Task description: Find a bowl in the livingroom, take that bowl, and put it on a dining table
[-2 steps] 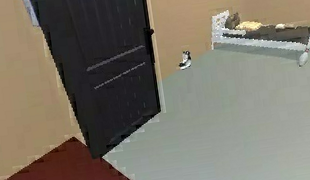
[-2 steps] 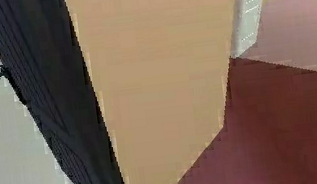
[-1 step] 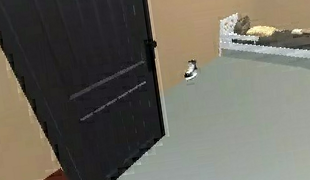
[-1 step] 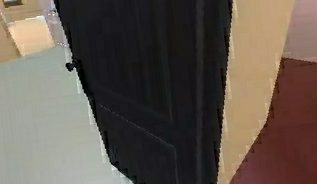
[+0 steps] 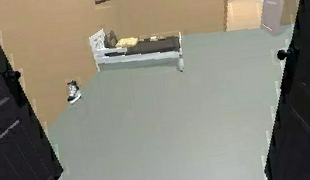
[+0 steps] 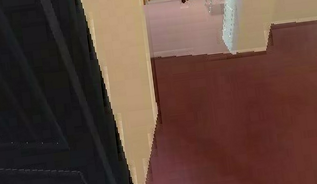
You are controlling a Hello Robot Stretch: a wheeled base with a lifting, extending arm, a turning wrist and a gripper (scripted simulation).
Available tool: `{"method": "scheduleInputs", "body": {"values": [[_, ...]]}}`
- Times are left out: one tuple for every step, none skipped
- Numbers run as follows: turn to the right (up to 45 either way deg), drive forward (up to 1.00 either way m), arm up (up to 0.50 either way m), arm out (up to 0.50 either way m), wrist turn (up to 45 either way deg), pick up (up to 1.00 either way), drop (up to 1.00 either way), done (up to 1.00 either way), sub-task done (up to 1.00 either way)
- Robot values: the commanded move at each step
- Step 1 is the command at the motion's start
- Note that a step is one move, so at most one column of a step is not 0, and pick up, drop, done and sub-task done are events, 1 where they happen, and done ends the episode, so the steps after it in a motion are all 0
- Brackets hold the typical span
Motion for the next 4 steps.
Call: {"method": "scheduleInputs", "body": {"values": [[0.0,0.15,0.0,0.0,0.0,0.0,0.0,0.0,0.0],[18.0,0.0,0.0,0.0,0.0,0.0,0.0,0.0,0.0],[0.0,0.8,0.0,0.0,0.0,0.0,0.0,0.0,0.0],[6.0,0.0,0.0,0.0,0.0,0.0,0.0,0.0,0.0]]}}
